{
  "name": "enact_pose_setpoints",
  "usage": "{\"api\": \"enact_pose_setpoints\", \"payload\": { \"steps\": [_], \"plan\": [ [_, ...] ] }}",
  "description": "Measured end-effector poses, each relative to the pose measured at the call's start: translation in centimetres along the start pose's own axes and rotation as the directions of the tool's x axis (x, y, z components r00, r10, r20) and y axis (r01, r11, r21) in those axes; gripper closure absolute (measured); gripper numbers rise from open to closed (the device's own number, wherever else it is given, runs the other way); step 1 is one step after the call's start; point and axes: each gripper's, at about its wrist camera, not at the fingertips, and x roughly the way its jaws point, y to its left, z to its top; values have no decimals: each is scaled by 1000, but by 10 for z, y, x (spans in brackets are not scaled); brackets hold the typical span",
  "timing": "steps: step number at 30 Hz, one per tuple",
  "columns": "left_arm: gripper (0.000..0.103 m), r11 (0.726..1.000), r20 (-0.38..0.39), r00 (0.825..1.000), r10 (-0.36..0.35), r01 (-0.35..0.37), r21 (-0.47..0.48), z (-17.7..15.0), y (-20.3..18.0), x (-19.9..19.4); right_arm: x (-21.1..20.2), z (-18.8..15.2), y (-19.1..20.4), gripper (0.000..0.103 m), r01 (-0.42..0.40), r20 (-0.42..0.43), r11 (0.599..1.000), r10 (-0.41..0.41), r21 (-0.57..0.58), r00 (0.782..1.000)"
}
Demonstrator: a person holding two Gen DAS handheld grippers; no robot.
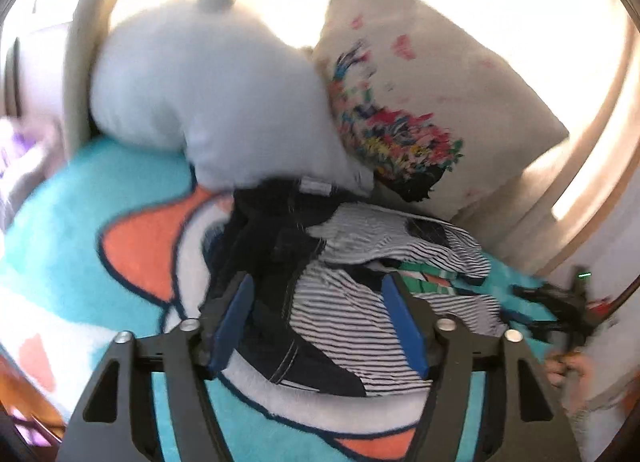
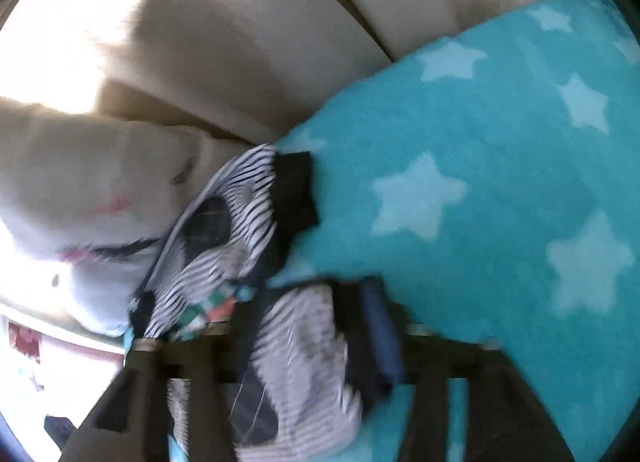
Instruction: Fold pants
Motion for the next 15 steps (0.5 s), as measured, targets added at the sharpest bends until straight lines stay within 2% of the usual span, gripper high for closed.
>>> {"api": "enact_pose_setpoints", "payload": {
  "steps": [2, 5, 7, 10, 15],
  "plan": [
    [17, 995, 95, 992, 79, -85, 56, -10, -19, -13, -13, -22, 9, 27, 8, 59, 998, -4, -63, 998],
    [11, 983, 187, 973, 138, -158, 98, -25, -36, -26, -24, -50, 7, 24, 18, 110, 992, -3, -129, 994],
    [11, 978, 186, 970, 155, -177, 113, -33, -41, -27, -34, -65, 4, 23, 25, 126, 986, -4, -164, 992],
    [11, 974, 147, 975, 167, -186, 129, -40, -44, -24, -23, -88, 17, 23, 56, 140, 976, -26, -210, 990],
    [11, 970, 103, 977, 189, -202, 137, -45, -42, -20, -12, -107, 7, 23, 53, 84, 976, -36, -211, 996]
  ]
}}
